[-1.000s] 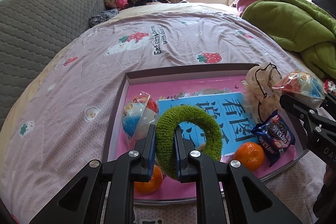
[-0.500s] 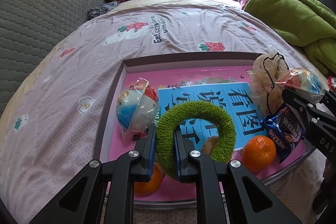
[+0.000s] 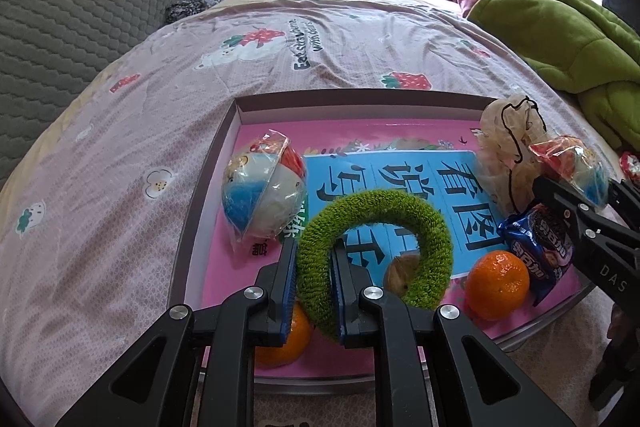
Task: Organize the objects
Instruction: 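Lower the green ring into the tray with left tool while right tool lowers the egg, then open left tool to release the green ring while right tool releases the egg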
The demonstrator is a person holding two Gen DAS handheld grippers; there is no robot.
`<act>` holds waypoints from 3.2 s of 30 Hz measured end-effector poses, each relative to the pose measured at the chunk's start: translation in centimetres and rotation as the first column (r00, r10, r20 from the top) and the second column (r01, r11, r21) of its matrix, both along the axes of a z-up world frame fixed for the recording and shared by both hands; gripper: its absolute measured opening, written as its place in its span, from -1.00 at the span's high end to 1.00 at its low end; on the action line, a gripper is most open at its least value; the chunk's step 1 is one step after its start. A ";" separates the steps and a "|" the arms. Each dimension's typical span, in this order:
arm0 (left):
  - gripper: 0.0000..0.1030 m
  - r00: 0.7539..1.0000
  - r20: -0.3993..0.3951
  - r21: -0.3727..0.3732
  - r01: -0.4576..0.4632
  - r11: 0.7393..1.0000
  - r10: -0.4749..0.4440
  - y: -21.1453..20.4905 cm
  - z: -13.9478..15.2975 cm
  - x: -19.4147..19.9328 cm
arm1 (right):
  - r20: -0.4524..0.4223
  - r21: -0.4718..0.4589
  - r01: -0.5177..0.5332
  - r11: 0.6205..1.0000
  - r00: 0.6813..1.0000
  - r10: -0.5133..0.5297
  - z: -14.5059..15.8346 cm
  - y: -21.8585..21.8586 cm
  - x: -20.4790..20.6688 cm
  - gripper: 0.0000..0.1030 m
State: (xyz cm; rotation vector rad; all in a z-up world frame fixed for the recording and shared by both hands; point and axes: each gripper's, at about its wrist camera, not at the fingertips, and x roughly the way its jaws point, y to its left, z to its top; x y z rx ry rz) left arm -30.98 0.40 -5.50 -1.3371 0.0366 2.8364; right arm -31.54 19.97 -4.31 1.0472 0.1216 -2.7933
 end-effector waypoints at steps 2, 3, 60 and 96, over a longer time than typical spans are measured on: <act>0.67 1.000 0.005 0.004 -0.002 1.000 0.002 -0.1 -0.1 -0.1 | 0.005 0.005 0.001 1.000 1.000 -0.001 -0.1 -0.1 0.0 -0.06; 0.67 1.000 0.009 0.004 -0.003 1.000 0.003 -0.1 -0.2 -0.1 | 0.007 0.005 0.000 1.000 1.000 0.000 -0.1 -0.1 0.0 -0.06; 0.32 0.999 -0.045 0.015 0.017 1.000 -0.016 0.5 3.1 2.4 | -0.051 -0.071 -0.001 0.997 0.999 -0.002 3.9 0.8 1.3 -0.17; -0.41 0.983 -0.184 0.009 -0.009 1.000 0.010 -1.1 10.7 10.2 | -0.222 -0.168 -0.097 0.981 0.973 0.058 12.5 -0.9 11.6 -0.35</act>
